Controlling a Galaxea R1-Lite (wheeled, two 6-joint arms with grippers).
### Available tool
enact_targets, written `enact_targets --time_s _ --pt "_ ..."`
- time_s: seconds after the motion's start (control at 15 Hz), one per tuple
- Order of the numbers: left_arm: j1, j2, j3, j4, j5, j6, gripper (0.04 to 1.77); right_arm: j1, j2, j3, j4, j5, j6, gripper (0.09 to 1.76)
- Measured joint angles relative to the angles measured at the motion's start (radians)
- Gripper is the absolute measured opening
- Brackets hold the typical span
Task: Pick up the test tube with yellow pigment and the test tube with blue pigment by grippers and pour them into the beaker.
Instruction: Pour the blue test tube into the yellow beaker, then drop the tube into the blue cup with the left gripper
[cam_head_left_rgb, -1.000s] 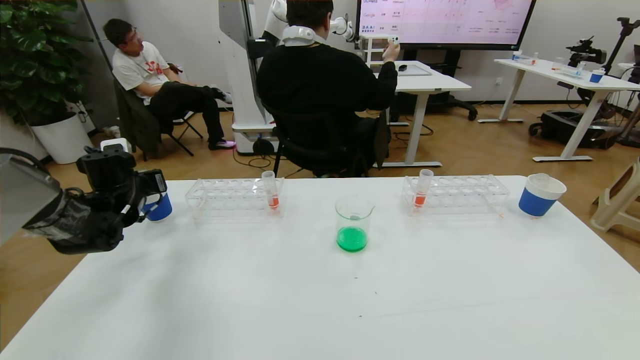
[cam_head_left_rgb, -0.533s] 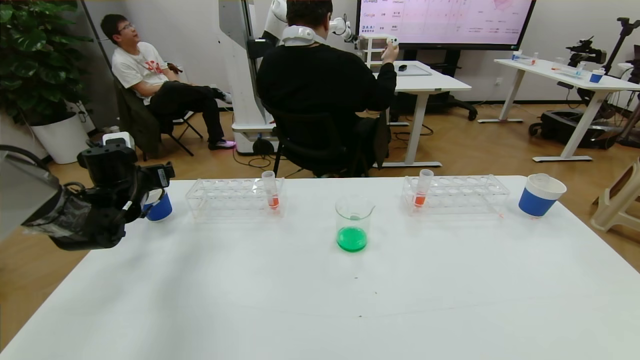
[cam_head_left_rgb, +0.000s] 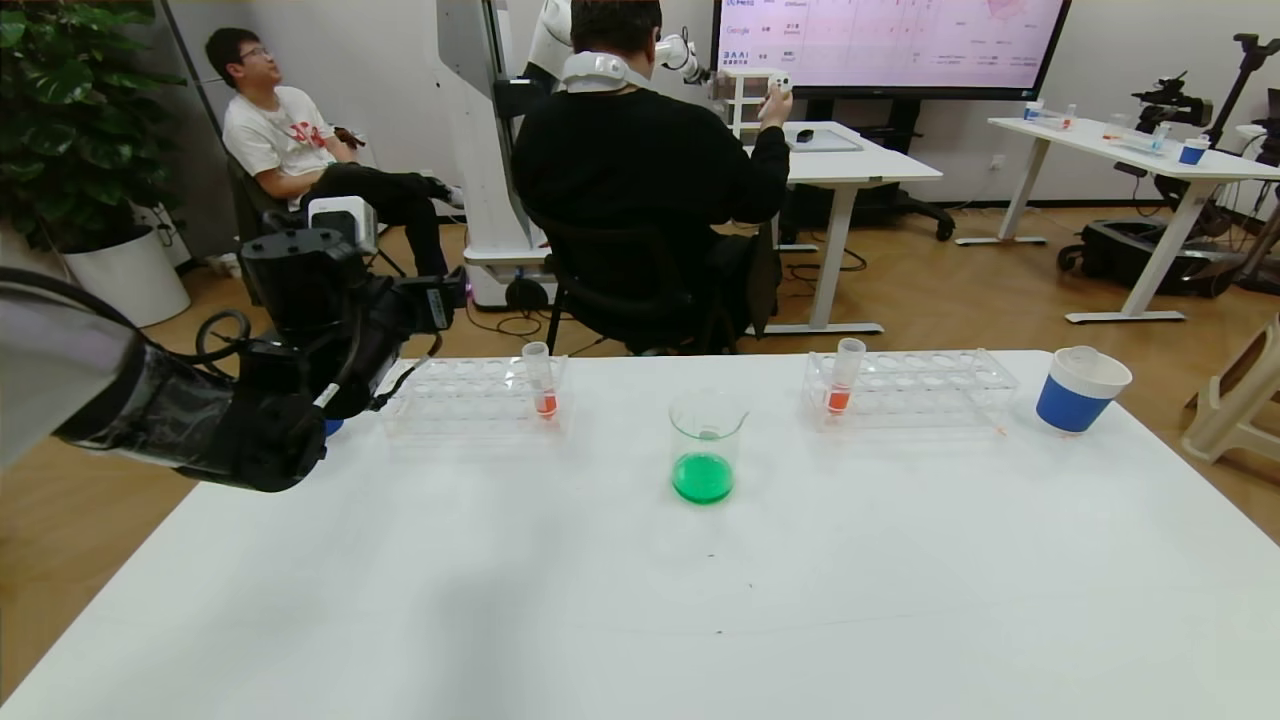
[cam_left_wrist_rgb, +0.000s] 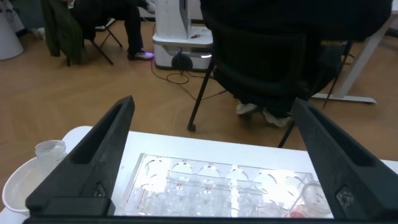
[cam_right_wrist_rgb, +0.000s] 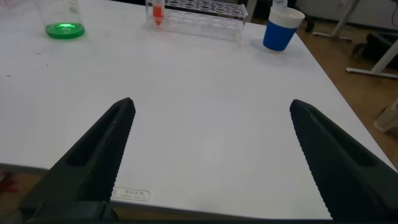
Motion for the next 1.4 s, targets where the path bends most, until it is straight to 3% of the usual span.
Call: enact_targets --time_s 0.27,0.6,1.0,1.2,1.4 --pt "-0.018 -0.125 0.076 0.007 -0.012 0.017 1.75 0.000 0.000 0.000 0.000 0.000 0.000 1.74" --pt "0.061 -0.325 0.222 0.008 -0.057 0.091 1.75 0.000 0.000 0.000 0.000 -0.001 0.000 1.74" --pt "0.151 -0.594 0.353 0.031 -0.065 0.177 1.75 0.000 0.000 0.000 0.000 0.000 0.000 1.74" --pt "0.170 -0.764 0.401 0.141 -0.082 0.191 1.75 0.000 0.000 0.000 0.000 0.000 0.000 1.74" --pt "0.175 -0.974 0.426 0.353 -0.097 0.195 1.75 0.000 0.000 0.000 0.000 0.000 0.000 1.74"
